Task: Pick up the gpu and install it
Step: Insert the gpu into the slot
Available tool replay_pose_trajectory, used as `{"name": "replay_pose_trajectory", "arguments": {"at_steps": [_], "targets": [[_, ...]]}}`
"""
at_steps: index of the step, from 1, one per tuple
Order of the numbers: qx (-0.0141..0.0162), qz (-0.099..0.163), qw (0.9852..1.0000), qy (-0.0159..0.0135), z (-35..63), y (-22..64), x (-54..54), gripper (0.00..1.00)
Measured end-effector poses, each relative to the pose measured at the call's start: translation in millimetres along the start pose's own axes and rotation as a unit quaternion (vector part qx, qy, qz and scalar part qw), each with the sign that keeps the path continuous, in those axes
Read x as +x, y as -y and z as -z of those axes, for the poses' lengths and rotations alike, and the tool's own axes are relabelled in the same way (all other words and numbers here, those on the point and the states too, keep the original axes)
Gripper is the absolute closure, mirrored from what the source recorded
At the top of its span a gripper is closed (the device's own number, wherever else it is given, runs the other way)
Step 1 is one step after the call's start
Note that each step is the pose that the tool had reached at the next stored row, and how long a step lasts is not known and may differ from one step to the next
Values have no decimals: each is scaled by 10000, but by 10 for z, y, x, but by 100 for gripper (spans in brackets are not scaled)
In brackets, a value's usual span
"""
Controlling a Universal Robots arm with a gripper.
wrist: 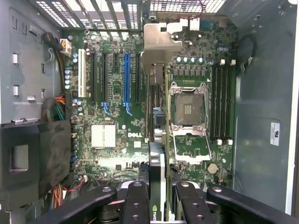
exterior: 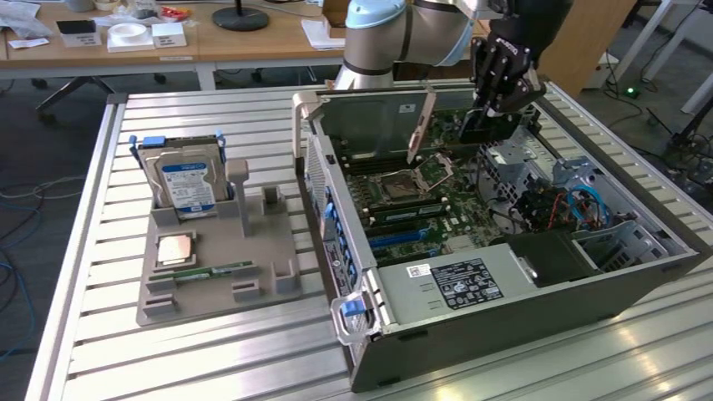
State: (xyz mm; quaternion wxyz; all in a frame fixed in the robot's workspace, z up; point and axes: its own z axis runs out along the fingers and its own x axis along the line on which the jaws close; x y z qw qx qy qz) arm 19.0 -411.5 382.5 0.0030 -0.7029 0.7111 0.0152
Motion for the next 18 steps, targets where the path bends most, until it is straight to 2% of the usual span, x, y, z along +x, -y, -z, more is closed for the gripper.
{"name": "replay_pose_trajectory", "arguments": {"at_steps": [9, 18], "targets": [[3, 3, 10000, 1, -41, -28, 3, 73], [4, 5, 10000, 1, -61, -32, 77, 73]]}}
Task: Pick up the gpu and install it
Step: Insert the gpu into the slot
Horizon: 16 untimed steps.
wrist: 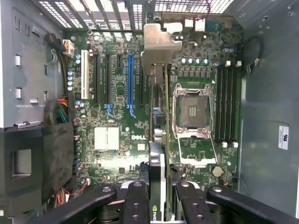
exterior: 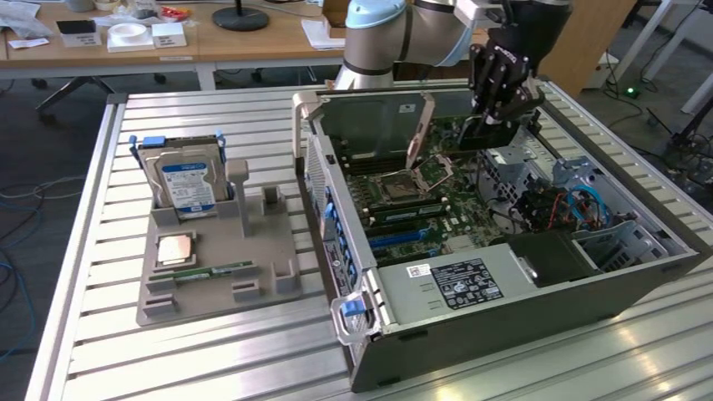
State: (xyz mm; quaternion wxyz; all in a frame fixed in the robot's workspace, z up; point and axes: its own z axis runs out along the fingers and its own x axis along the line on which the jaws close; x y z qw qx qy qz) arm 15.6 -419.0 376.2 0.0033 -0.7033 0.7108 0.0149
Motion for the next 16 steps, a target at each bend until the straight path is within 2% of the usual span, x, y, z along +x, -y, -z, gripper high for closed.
{"name": "replay_pose_trajectory", "arguments": {"at_steps": [16], "targets": [[1, 20, 10000, 0, -49, -23, 43, 73]]}}
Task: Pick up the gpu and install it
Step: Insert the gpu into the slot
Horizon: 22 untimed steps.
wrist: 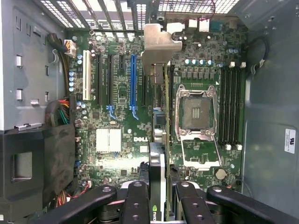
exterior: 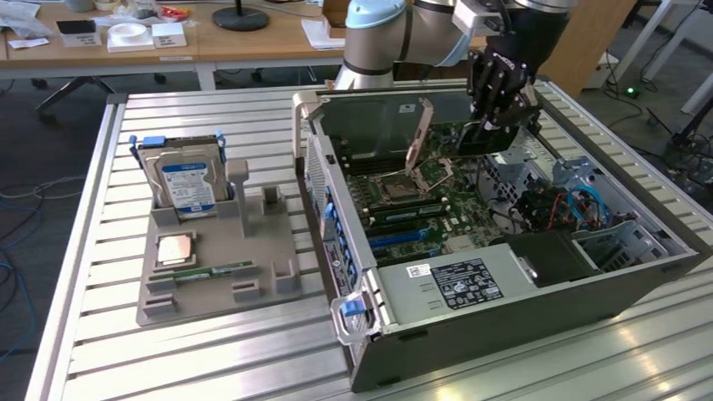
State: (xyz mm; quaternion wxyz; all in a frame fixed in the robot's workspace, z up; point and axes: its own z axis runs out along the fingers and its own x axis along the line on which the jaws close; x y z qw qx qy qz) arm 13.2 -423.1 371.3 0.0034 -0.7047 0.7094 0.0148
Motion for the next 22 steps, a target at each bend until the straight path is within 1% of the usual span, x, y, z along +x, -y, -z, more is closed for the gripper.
{"name": "replay_pose_trajectory", "arguments": {"at_steps": [4, 18, 22], "targets": [[0, -1, 10000, -1, -16, -6, 1, 73], [5, 2, 10000, -1, -210, -69, 6, 73], [11, 7, 10000, 0, -264, -94, 8, 73]]}}
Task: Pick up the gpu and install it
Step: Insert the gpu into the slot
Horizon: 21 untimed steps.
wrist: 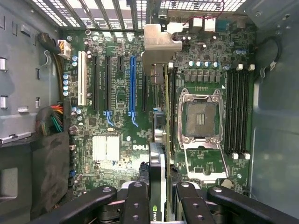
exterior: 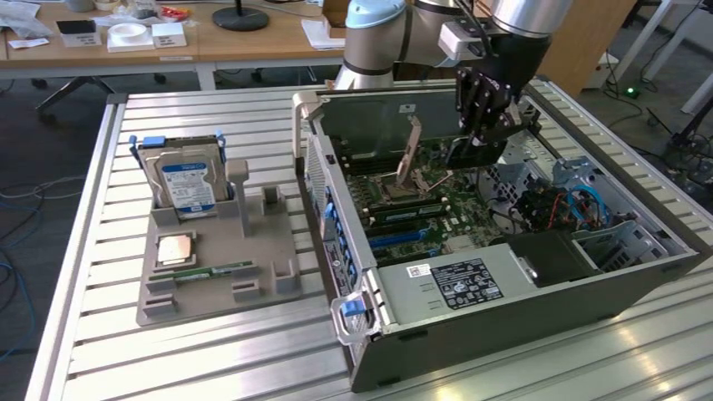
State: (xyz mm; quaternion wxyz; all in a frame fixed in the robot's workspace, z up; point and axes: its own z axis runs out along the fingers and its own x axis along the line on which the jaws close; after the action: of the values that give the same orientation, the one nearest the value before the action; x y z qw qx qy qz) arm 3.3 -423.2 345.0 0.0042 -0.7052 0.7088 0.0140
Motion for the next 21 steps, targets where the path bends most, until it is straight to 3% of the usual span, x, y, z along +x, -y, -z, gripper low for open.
{"name": "replay_pose_trajectory", "arguments": {"at_steps": [21], "targets": [[40, 57, 10000, -1, -190, -99, 5, 73]]}}
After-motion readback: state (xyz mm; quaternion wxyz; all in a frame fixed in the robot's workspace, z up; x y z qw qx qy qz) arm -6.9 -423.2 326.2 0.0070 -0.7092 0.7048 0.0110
